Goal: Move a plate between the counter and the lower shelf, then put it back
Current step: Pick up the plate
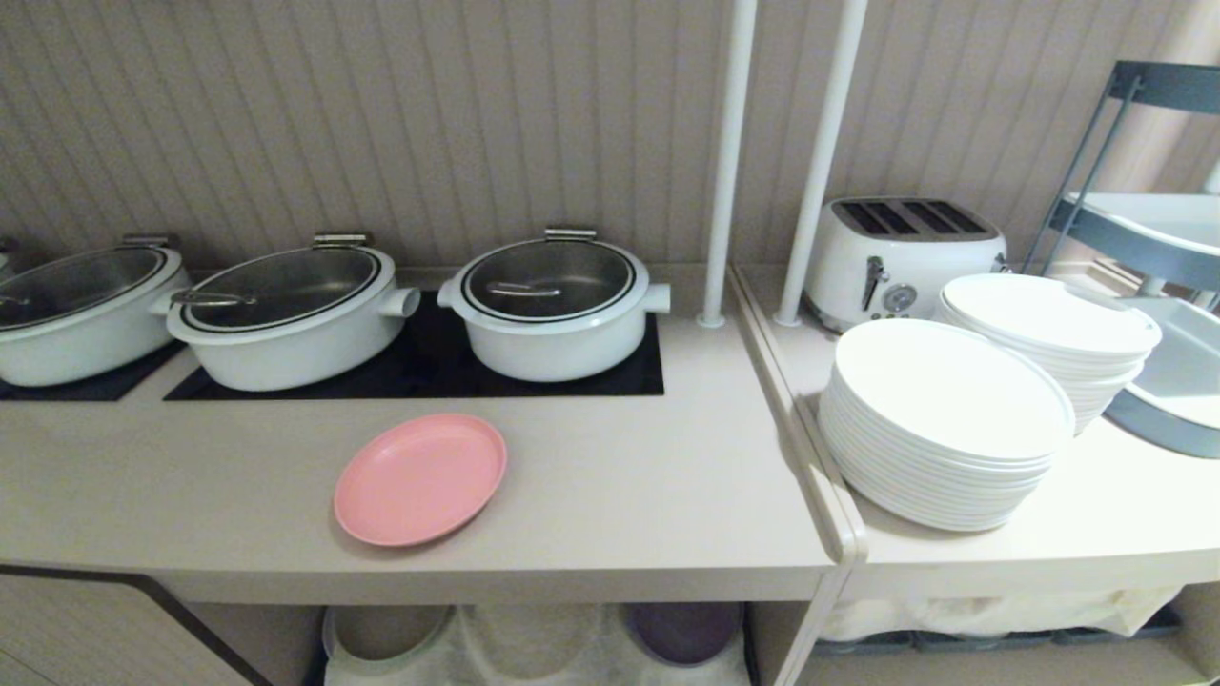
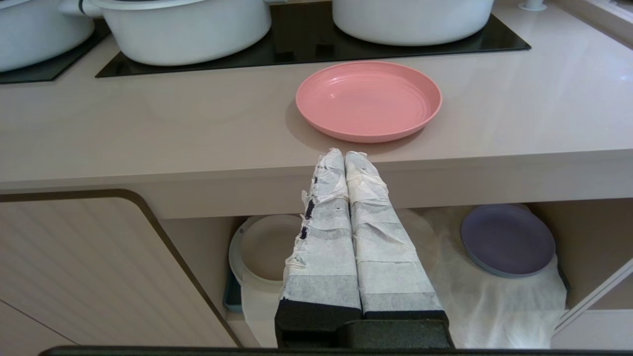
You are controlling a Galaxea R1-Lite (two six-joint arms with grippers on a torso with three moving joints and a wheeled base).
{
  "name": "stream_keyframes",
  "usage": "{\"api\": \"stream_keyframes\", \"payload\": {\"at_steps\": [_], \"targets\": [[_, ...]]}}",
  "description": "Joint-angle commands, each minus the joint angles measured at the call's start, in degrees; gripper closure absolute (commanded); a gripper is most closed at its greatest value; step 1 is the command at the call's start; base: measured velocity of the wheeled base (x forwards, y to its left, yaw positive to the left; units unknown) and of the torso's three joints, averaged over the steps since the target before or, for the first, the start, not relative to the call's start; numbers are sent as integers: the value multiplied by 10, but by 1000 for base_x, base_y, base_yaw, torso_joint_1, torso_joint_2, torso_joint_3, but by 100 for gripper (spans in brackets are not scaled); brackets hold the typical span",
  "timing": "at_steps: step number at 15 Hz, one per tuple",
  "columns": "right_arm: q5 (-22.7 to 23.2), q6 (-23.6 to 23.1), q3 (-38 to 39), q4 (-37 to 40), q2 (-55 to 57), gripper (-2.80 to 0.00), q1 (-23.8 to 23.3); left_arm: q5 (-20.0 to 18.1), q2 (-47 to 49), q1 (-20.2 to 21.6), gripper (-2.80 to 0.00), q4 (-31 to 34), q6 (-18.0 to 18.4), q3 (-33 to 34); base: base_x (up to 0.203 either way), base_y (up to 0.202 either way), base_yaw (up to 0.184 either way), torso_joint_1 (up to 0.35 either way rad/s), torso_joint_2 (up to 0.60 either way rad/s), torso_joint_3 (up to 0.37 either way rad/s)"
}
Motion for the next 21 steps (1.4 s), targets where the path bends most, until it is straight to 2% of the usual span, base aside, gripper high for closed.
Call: {"api": "stream_keyframes", "payload": {"at_steps": [1,21], "targets": [[0,0,0,0,0,0,0,-1,0,0,0,0,0,0,0,0,0,0,0,0],[0,1,0,0,0,0,0,0,0,0,0,1,1,0,0,0,0,0,0,0]]}}
